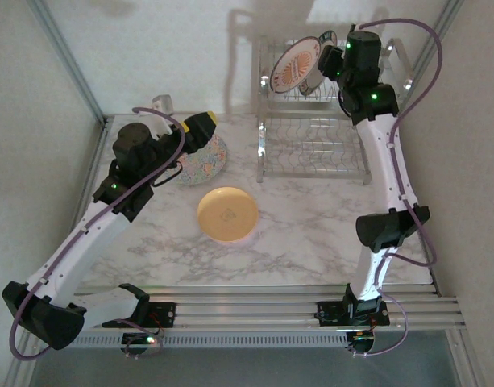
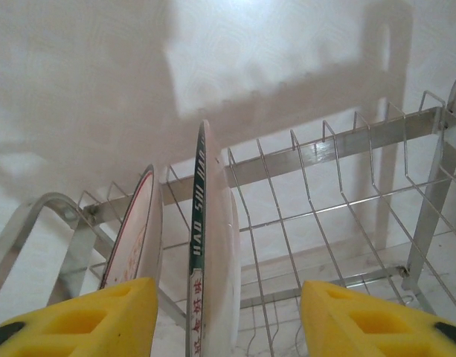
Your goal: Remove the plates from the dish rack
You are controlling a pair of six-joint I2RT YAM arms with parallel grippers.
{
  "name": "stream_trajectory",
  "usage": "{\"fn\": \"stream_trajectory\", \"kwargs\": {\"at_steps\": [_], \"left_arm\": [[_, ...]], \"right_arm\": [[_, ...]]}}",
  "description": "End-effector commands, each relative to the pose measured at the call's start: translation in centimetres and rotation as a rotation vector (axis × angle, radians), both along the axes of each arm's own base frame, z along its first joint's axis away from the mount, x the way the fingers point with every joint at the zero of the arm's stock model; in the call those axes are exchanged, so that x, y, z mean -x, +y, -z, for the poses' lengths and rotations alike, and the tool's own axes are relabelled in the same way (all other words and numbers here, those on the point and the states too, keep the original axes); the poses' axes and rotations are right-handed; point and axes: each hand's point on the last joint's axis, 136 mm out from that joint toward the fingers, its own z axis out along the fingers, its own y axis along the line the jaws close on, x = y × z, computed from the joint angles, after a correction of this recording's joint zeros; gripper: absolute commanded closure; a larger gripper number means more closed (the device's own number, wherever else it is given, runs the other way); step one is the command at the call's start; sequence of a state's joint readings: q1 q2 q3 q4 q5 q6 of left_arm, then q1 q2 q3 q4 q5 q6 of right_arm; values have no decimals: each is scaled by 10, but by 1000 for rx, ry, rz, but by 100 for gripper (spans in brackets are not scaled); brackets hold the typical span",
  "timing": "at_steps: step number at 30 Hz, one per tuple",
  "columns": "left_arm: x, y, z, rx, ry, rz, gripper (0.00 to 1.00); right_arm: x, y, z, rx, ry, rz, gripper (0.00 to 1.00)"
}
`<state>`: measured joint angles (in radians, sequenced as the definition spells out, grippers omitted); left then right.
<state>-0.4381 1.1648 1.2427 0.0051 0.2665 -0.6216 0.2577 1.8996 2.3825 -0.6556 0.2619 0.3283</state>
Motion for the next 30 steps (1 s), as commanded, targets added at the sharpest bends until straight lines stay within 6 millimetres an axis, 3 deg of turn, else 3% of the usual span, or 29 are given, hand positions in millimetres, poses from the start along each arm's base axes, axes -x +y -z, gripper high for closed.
{"fn": "stream_trajectory", "kwargs": {"at_steps": [1,6,23,27,30], "left_arm": [[17,-4,-48,53,-117,50,18],[14,-6,-51,53,-122,55,19],[10,-9,-53,54,-124,61,19],[10,-9,-50,51,-119,60,19],[10,-8,-51,50,-122,59,19]], "right_arm": [[-2,-9,-7,14,-18,32,50],[-10,-10,1,32,-6,40,55],[-34,-7,17,34,14,10,59],[-36,-5,19,27,18,2,64],[-36,-3,18,27,14,-4,74]]}}
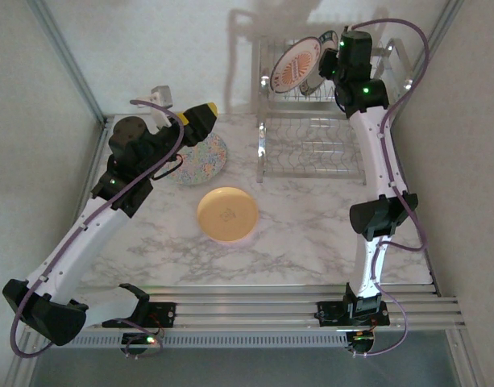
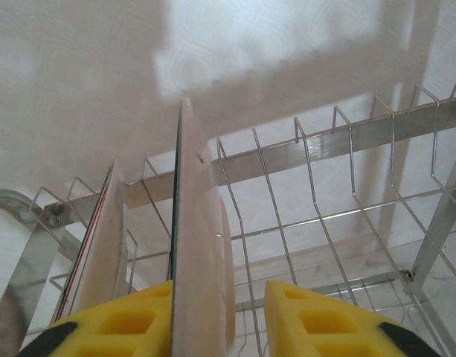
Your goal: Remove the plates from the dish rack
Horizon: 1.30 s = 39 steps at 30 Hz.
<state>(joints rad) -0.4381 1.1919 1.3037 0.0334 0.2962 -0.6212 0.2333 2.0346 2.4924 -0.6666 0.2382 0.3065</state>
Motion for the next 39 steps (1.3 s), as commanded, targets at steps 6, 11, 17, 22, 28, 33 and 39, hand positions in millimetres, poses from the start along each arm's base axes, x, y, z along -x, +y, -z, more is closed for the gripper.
{"fn": "stream_trajectory", "kwargs": {"at_steps": [6,11,17,22,28,33,39], "left_arm": [[10,-3,-26,28,-67,30,19],[11,-3,-23,28,-59,36,19],[11,-4,-23,35,-57,38,19],[13,-3,-24,42,-59,39,19],[15,-2,-27,48,-62,38,19],[19,-4,-35,60,-81,49,19],[26,-6,-54,115,-129,77,19]], "right_arm": [[3,2,-16,32,-39,-6,92],[9,6,-27,91,-65,21,100],[18,11,-42,207,-99,85,100],[28,11,-57,294,-134,155,100],[38,2,-75,322,-172,216,100],[47,-4,-95,318,-218,238,100],[60,-14,-114,338,-256,276,100]]}}
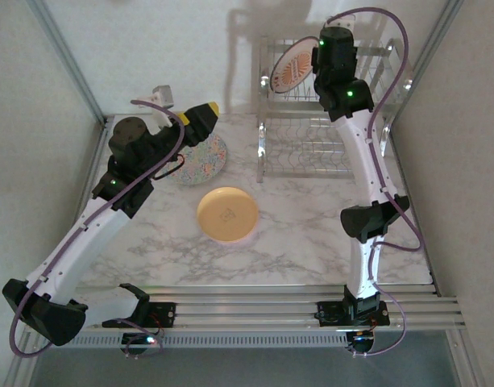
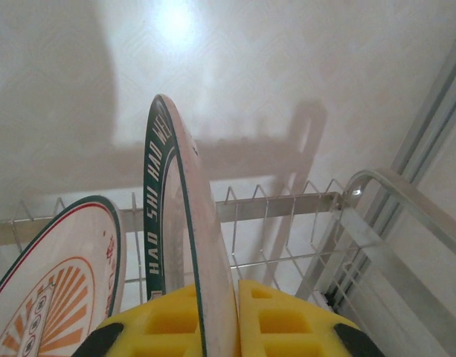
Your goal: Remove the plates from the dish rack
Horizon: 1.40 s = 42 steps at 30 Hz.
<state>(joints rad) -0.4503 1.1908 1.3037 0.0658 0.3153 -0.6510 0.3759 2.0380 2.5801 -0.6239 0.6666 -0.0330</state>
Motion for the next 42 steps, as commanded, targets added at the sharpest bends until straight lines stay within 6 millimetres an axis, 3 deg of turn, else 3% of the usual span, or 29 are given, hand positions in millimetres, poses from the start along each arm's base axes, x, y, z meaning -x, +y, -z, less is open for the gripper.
{"fn": "stream_trajectory", "kwargs": {"at_steps": [1,12,21,24,30,36,42], "left_arm": [[22,1,-52,96,-129,45,19],[33,4,-98,243,-256,86,18],[28,-15,-101,248,-255,156,18],[20,-32,-92,210,-221,190,19],[0,-76,-55,67,-97,257,19],[-18,-114,-8,-24,32,339,19],[-25,-150,41,-177,137,408,20]], "right_arm": [[34,-18,-68,-34,-176,42,100],[69,-38,-109,-31,-270,85,100],[103,-53,-125,-45,-297,97,100],[116,-58,-124,-67,-291,92,100],[148,-70,-112,-181,-262,39,100],[179,-72,-70,-351,-160,-57,100],[206,-63,-24,-546,-53,-156,100]]}}
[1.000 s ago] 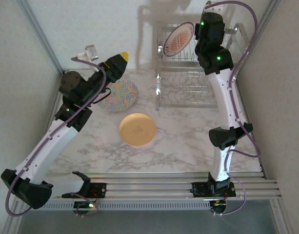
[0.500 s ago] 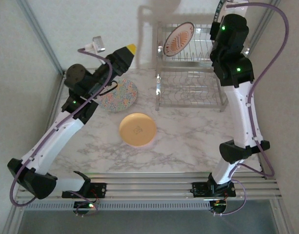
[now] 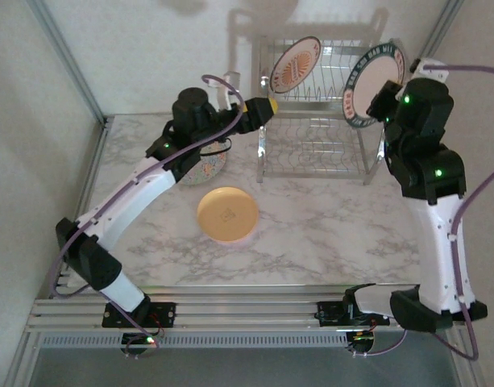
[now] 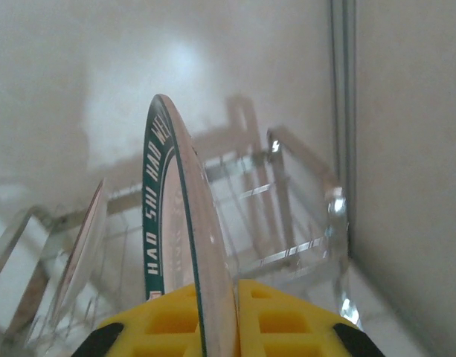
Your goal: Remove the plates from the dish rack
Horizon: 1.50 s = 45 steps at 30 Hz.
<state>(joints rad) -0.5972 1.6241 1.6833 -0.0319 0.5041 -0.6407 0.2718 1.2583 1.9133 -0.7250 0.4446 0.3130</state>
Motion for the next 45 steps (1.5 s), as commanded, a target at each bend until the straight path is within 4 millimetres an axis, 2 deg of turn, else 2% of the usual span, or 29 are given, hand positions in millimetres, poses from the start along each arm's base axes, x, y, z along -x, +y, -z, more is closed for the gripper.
{"fn": "stream_trajectory", "kwargs": {"at_steps": [1,6,12,15,21,26,30,35,44,45], "left_arm": [[13,-20,17,-109,15,93,20],[15,-36,54,-163,106,168,20],[16,-46,78,-162,170,225,19],[16,-48,86,-159,198,231,20],[7,-39,111,-246,271,160,23],[5,-37,110,-241,277,150,28],[5,-38,102,-195,281,158,42],[8,-37,101,-126,309,184,59],[11,-33,94,-80,318,206,100],[12,-34,93,-73,321,211,100]], "right_arm": [[14,18,17,-201,16,-115,100],[25,35,60,-369,72,-210,100],[25,58,90,-515,110,-313,100],[20,69,100,-569,137,-361,100],[13,82,114,-657,161,-414,100],[7,92,124,-699,190,-463,100],[5,96,132,-728,205,-481,100],[-1,100,144,-778,214,-516,100],[-5,114,167,-817,308,-570,100],[-5,115,169,-816,318,-573,100]]}}
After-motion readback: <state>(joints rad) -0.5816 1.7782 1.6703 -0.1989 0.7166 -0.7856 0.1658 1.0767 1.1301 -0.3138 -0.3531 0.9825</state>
